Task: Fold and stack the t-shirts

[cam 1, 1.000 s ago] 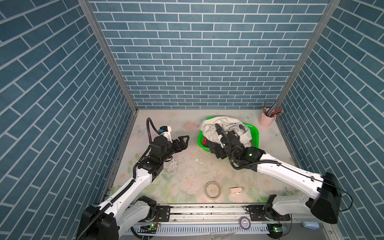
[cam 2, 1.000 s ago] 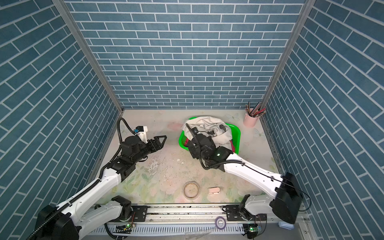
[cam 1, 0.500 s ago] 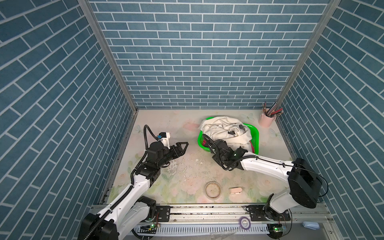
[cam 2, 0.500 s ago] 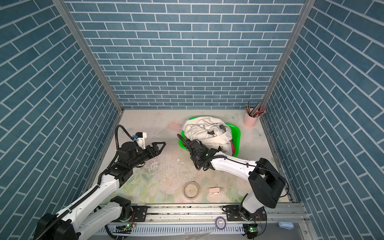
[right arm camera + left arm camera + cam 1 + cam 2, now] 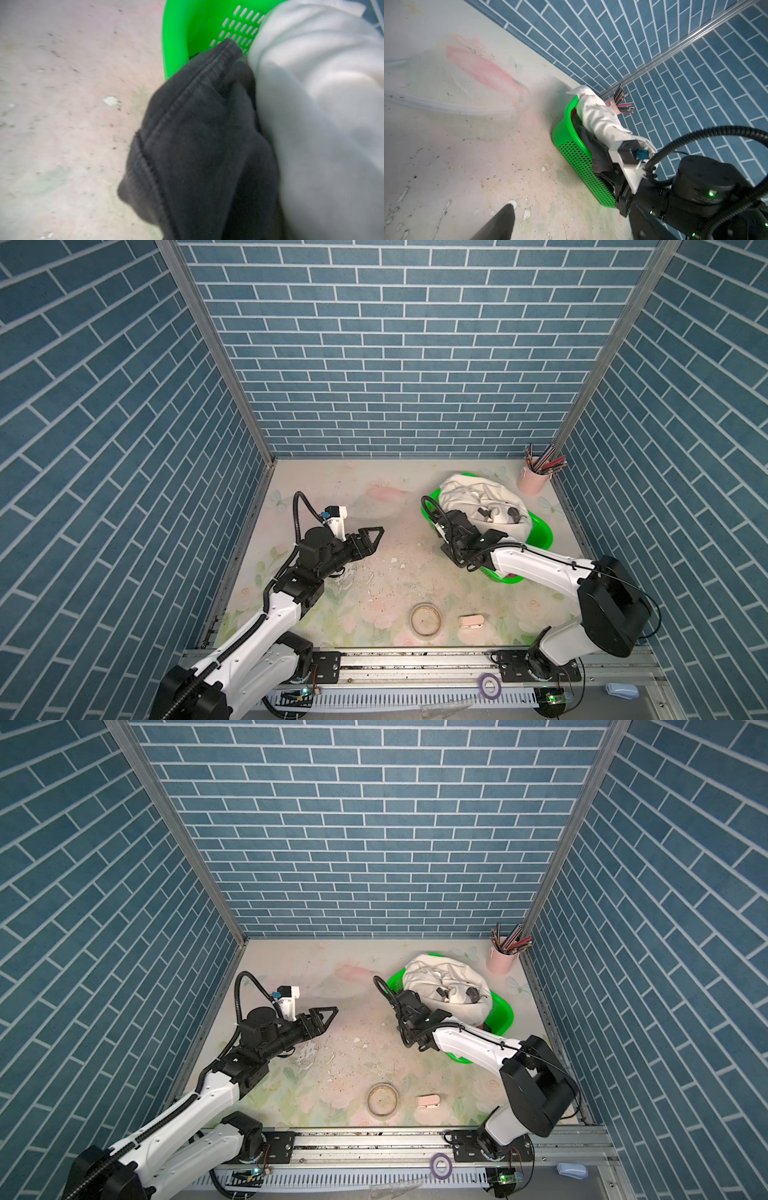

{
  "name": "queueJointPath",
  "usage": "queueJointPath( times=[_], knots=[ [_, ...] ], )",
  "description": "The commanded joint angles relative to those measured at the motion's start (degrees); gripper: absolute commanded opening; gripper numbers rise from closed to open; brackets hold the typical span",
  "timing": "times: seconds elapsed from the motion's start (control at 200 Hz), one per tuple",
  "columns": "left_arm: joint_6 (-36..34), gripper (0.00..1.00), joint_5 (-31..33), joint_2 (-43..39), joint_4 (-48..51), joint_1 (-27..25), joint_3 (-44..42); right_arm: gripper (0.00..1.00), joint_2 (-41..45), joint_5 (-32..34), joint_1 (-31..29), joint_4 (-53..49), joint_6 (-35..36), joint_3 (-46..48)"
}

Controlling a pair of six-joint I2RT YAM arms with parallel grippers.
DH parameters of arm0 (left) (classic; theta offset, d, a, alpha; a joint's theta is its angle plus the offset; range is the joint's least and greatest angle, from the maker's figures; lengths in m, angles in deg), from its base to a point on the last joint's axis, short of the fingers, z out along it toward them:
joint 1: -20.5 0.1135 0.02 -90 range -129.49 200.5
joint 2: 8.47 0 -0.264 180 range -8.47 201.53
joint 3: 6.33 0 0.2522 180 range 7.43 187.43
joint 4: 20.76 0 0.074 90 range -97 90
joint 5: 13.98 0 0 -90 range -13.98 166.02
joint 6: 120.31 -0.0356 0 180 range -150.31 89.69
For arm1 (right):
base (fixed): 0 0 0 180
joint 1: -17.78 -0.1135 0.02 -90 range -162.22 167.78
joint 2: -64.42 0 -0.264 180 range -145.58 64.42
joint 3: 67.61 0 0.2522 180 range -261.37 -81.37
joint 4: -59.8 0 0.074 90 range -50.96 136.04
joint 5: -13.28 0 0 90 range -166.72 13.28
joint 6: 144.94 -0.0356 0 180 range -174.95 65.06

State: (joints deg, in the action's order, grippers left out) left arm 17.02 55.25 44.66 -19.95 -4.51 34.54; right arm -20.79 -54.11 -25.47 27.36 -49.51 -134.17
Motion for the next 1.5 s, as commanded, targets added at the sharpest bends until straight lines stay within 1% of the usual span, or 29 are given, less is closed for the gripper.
queueJointPath(
  times=[0.0,0.09,0.185,0.275,0.37,0.52,0.655,0.795,0.91,1.005,1.04,1.15,1.275,1.36,1.445,1.495],
  knots=[
    [-0.1,0.88,1.22,2.52,-3.34,-1.78,2.08,0.06,5.47,3.31,3.97,-0.4,-6.84,1.59],
    [-0.13,0.88,1.11,5.09,-4.28,-3.51,3.74,0.0,7.38,4.64,9.07,-0.32,-7.71,1.53],
    [-1.03,0.88,1.34,7.51,-3.83,-5.47,6.47,0.0,8.94,3.64,14.37,0.04,-7.88,1.47],
    [-1.62,0.88,1.94,9.27,-3.57,-6.82,8.3,0.0,9.15,3.95,17.49,0.21,-6.59,1.23],
    [-1.46,0.88,1.91,10.67,-4.39,-7.53,9.04,0.0,8.41,2.88,20.26,0.6,-7.35,1.05],
    [-1.01,0.88,2.33,11.14,-5.32,-8.16,8.77,0.0,7.31,4.37,20.48,1.04,-8.67,2.7],
    [-1.19,0.88,2.85,11.22,-5.86,-8.33,8.12,0.0,5.07,10.68,20.86,1.25,-8.85,3.76],
    [-1.19,0.88,2.09,11.98,-6.58,-8.42,8.2,0.0,3.61,13.92,23.84,1.72,-9.65,4.49],
    [-1.76,0.88,1.94,12.83,-6.65,-8.65,8.84,0.01,3.65,11.49,25.08,4.09,-8.22,3.67],
    [-1.96,0.88,1.79,13.49,-6.65,-8.82,9.37,0.1,2.65,8.2,25.06,5.42,-6.1,3.33],
    [-1.98,0.88,1.71,13.66,-6.72,-8.85,9.5,0.12,1.62,8.68,25.06,5.05,-6.09,2.92],
    [-2.06,0.88,1.89,13.93,-6.74,-9.17,9.63,0.14,-1.17,12.25,25.12,4.64,-5.0,2.1],
    [-2.07,0.88,2.23,14.44,-6.76,-9.38,9.85,0.14,-1.15,10.23,25.17,5.87,-3.85,1.82],
    [-2.2,0.88,1.97,15.11,-6.52,-9.56,10.46,0.18,-0.97,9.35,25.19,6.38,-2.78,1.52],
    [-2.55,0.88,1.98,15.6,-5.83,-9.85,11.36,0.2,-1.04,8.33,24.82,4.69,-2.93,0.45],
    [-2.64,0.88,2.13,15.78,-5.69,-10.04,11.82,0.23,-0.55,7.43,24.17,4.13,-3.04,0.11]
  ],
)
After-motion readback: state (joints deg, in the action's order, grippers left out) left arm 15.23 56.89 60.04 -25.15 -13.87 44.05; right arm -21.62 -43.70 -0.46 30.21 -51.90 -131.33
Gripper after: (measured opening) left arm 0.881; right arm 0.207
